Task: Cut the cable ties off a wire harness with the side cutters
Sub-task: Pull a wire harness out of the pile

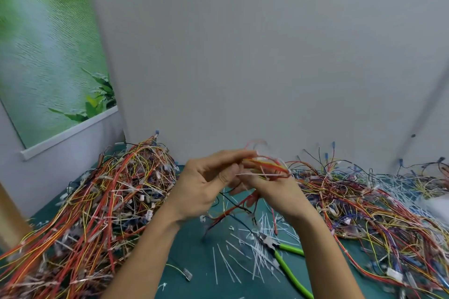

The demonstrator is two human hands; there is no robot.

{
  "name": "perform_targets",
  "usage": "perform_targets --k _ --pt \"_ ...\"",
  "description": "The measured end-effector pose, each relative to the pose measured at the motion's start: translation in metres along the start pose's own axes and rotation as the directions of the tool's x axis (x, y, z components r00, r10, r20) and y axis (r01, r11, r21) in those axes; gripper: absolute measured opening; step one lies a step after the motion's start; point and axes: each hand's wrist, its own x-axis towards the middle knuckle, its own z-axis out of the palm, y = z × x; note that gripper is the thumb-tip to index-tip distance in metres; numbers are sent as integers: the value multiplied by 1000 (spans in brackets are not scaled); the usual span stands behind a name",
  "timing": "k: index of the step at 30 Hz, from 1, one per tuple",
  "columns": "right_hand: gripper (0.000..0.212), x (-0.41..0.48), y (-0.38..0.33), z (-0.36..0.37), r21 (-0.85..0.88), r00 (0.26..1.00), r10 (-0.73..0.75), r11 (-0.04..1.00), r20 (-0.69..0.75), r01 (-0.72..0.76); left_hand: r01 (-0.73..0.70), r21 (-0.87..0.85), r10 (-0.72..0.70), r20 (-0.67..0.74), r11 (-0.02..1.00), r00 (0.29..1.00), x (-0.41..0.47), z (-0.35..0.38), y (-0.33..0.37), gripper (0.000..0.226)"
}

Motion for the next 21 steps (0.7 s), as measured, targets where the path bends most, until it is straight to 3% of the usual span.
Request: perform_targets --k 2,5,7,9,11,14,17,21 --pt "25 1 -1 -2 67 995 -8 998 -97 15 -5 51 8 -72 999 997 2 2 -3 36" --pt "24 7 2 -6 329 963 117 944 -244 -31 144 408 -23 -286 901 958 2 -5 -9 50" --pt "28 11 2 -13 615 928 261 787 -267 -44 334 555 -188 -304 762 934 -1 -15 -12 51" --pt "26 14 4 -23 796 901 347 606 -260 -4 439 634 -368 -250 637 896 -5 -24 -16 34" --pt "22 15 8 -29 841 886 371 540 -277 37 434 643 -400 -210 631 892 -8 -27 -18 22" --pt "20 19 18 -34 791 862 398 612 -314 6 384 567 -316 -220 728 923 -8 -29 -14 19" --pt "24 20 25 -40 750 856 432 657 -285 -82 300 543 -144 -312 784 939 -7 -36 -7 14" --pt "42 15 27 -41 583 859 461 770 -225 -260 241 504 32 -474 829 880 -8 -43 -2 11"
